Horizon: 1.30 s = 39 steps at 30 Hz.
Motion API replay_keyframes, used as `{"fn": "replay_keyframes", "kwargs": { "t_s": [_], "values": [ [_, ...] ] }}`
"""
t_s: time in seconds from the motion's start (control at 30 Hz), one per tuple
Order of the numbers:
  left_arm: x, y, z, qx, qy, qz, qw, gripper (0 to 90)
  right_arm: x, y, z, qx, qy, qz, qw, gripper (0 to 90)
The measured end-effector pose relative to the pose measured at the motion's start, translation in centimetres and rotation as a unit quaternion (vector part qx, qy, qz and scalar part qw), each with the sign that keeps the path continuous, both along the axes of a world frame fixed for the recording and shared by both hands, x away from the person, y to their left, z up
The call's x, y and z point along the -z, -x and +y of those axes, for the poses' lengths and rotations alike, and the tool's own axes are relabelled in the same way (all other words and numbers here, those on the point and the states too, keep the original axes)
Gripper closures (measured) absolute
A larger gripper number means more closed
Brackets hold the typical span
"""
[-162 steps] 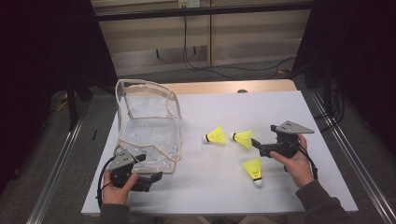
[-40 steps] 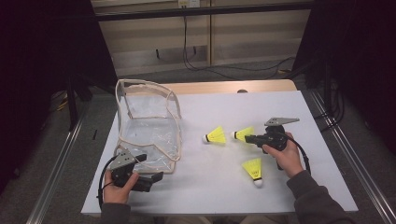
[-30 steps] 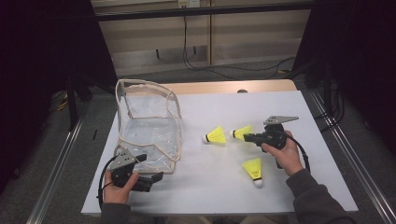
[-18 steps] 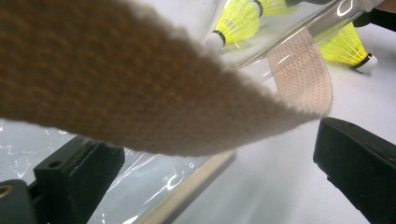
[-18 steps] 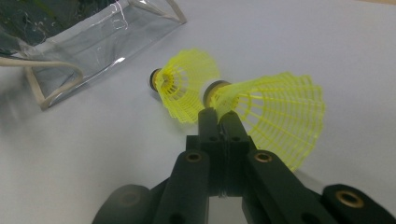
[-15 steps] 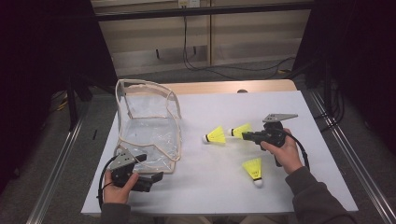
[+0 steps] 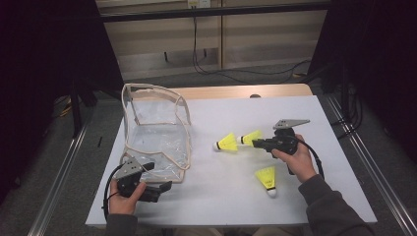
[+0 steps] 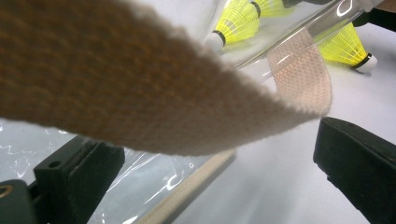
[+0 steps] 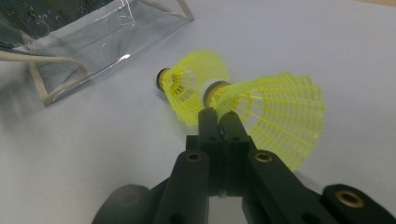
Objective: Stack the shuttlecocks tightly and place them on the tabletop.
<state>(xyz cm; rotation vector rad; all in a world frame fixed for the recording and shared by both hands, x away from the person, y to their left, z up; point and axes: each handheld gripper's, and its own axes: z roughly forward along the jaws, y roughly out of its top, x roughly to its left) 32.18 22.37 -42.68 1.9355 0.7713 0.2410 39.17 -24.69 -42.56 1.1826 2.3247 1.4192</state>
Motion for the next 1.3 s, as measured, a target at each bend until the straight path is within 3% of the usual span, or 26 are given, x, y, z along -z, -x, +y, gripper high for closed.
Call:
{"fn": "replay_keyframes", "kwargs": {
  "t_s": [1.3],
  "values": [
    [0.0,0.0,0.0,0.0,0.0,-0.001,1.0,1.8,0.2,-0.6,1.4,-0.019,0.006,-0.005,0.9998,89.4]
  ]
}}
